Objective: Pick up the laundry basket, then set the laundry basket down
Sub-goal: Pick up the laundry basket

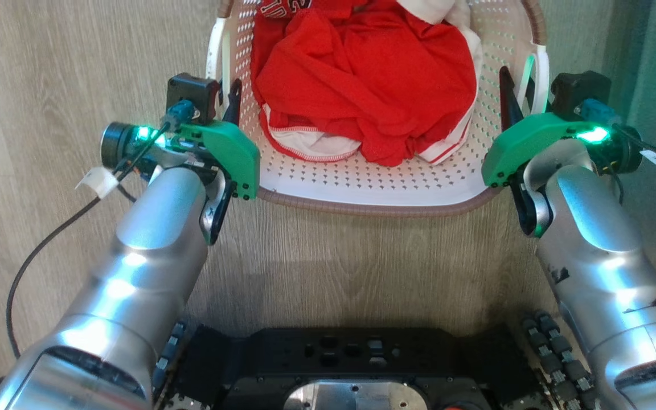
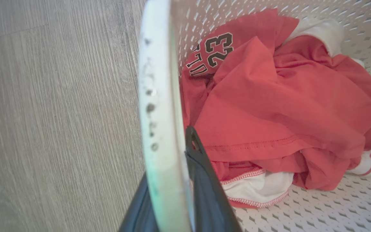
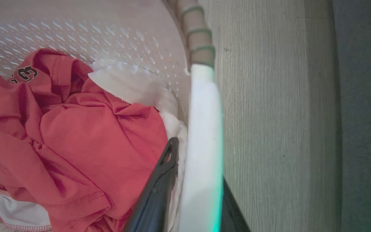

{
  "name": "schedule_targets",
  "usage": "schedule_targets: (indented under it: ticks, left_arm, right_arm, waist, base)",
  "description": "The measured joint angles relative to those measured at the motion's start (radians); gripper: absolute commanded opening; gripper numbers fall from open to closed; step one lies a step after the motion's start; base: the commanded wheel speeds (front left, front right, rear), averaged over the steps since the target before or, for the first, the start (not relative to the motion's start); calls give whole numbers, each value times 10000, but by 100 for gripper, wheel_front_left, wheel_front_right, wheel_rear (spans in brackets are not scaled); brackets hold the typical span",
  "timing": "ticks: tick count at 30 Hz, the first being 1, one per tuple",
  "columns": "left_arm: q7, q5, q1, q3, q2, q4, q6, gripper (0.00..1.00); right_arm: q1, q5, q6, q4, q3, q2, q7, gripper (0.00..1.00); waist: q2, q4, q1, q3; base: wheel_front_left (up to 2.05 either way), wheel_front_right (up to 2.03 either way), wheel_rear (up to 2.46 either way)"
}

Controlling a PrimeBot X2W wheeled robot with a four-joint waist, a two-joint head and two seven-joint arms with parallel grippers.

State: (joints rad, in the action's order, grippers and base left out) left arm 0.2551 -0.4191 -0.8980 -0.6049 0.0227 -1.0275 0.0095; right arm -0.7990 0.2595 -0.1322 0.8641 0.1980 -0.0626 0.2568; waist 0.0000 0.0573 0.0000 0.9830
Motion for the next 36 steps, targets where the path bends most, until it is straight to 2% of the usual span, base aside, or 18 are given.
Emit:
schedule_targets:
  ticks: [13, 22, 30, 36]
  left_arm:
    - [0, -1030, 744, -650, -4, -485, 88, 0]
    - [0, -1779, 1621, -1208, -38, -1135, -42, 0]
    - [-596, -2554, 2560, -1808, -100, -1524, -247, 0]
    - [-911, -2938, 3167, -2132, -119, -1590, -276, 0]
  right_arm:
    - [2, 769, 0, 1312, 725, 50, 2, 0]
    - [98, 1904, -2, 2715, 1988, 182, -35, 0]
    - [663, 2987, -2, 3475, 2899, 242, -836, 0]
    - [1172, 3578, -2, 3591, 3409, 247, -1425, 0]
  waist:
    - [0, -127, 0, -1202]
    - [1, -179, -1, -2584]
    - [2, -222, -1, -4060]
    - [1, -219, -1, -4977]
  base:
    - [0, 0, 0]
    - [0, 0, 0]
    - [0, 0, 0]
    - [0, 0, 0]
